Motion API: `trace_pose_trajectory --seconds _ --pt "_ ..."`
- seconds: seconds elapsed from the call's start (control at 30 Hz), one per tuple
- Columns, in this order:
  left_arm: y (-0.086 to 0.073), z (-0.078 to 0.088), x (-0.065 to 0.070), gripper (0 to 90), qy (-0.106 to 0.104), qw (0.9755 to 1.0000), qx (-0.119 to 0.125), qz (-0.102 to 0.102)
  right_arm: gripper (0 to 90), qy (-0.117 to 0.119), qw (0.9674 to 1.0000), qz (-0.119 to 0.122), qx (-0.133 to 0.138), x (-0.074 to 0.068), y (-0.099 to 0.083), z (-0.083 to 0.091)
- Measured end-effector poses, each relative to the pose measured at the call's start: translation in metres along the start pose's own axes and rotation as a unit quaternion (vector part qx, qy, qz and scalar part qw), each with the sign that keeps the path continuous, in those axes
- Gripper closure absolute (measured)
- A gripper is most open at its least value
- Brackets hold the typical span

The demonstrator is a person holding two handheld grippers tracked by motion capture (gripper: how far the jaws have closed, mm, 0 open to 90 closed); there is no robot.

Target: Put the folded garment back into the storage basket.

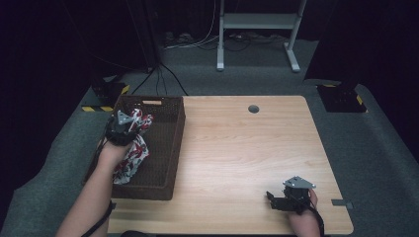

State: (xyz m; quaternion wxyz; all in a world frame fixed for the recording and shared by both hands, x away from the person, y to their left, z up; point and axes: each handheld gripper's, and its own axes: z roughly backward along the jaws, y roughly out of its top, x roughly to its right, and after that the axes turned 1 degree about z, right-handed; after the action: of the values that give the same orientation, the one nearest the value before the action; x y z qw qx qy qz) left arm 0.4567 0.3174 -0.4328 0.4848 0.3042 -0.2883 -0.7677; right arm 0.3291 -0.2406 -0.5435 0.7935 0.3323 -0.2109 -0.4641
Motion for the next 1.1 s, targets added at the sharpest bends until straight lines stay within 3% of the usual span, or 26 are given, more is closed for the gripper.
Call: trace_pose_trajectory --seconds 0.07,0.1,0.2,0.33,0.47,0.73,0.83,1.1 --pt "0.002 -0.006 0.007 81.4 -0.005 0.9999 -0.008 -0.005 6.5 0.000 1.0000 0.000 0.000 0.000 0.000 0.000" --pt "0.004 -0.011 0.012 79.4 -0.017 0.9997 -0.014 -0.009 6.6 0.000 1.0000 0.000 0.000 0.000 0.000 0.000" --pt "0.010 -0.020 0.027 55.2 -0.042 0.9989 -0.017 -0.015 6.6 0.000 1.0000 0.000 0.000 0.000 0.000 0.000" --pt "0.019 -0.020 0.042 43.9 -0.050 0.9984 0.001 -0.028 6.6 0.000 1.0000 0.000 0.000 0.000 0.000 0.000" --pt "0.024 -0.018 0.050 38.4 -0.047 0.9983 0.014 -0.033 6.6 0.000 1.0000 0.000 0.000 0.000 0.000 0.000" --pt "0.029 -0.012 0.053 29.0 -0.045 0.9981 0.037 -0.021 6.6 0.000 1.0000 0.000 0.000 0.000 0.000 0.000" --pt "0.033 -0.009 0.055 20.4 -0.036 0.9982 0.043 -0.018 6.6 0.000 1.0000 0.000 0.000 0.000 0.000 0.000" --pt "0.038 -0.004 0.057 15.5 -0.043 0.9974 0.057 -0.005 6.6 0.000 1.0000 0.000 0.000 0.000 0.000 0.000"
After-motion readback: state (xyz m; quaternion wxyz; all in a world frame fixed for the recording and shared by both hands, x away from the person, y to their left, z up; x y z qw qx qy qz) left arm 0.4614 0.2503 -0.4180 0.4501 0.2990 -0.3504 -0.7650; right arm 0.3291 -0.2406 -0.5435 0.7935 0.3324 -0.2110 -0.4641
